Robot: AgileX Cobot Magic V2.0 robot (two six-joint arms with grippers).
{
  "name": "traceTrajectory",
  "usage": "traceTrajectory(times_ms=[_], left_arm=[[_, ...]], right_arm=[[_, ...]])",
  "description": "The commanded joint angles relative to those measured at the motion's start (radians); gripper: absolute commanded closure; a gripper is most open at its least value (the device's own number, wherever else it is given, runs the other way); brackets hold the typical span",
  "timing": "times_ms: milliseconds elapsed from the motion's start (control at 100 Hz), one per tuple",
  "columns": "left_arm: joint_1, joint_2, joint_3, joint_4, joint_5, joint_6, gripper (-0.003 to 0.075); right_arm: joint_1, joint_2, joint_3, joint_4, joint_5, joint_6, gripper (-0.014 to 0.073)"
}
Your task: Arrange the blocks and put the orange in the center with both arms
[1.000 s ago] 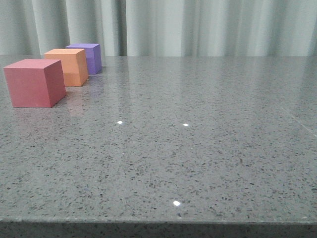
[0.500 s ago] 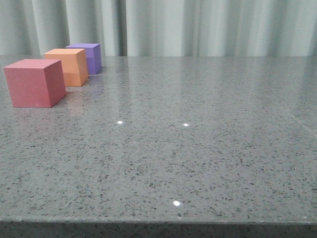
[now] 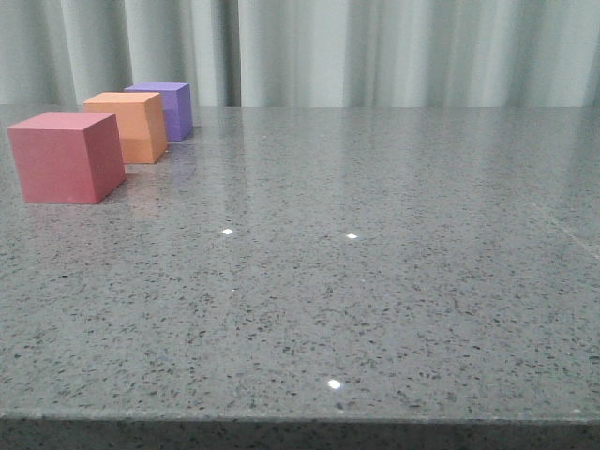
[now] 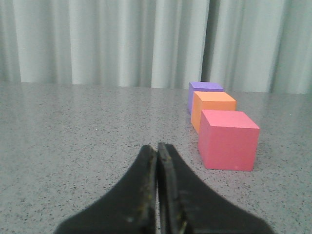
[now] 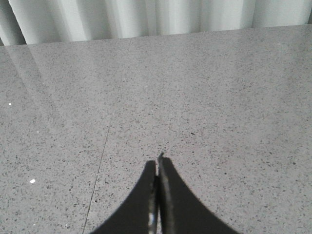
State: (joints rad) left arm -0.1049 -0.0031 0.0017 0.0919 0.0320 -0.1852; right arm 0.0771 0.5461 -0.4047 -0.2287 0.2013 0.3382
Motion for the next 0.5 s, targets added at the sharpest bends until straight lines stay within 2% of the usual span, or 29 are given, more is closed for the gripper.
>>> traceTrajectory(times_ms=[0,140,260,490], left_arm=[[0.002,-0.038,0.043,-0.008,-0.088,-0.002,0.0741],[0.002,-0.038,0.043,-0.008,-0.088,-0.002,0.0741],[0.002,-0.038,0.043,-0.008,-0.088,-0.002,0.0741],[0.002,-0.038,0.043,-0.008,-0.088,-0.002,0.0741]], right_arm=[[-0.005,-0.027,0.010,-0.017,-0.136,-0.014,0.0662],[-0.005,-0.127,0.111,0.063,-0.256,-0.108,0.0662],[-0.005,-0.233,0.187,0.165,-0.290,-0.209,0.0662],[-0.005,-0.480,0.318,0.176,-0.290,-0.210,0.0662]])
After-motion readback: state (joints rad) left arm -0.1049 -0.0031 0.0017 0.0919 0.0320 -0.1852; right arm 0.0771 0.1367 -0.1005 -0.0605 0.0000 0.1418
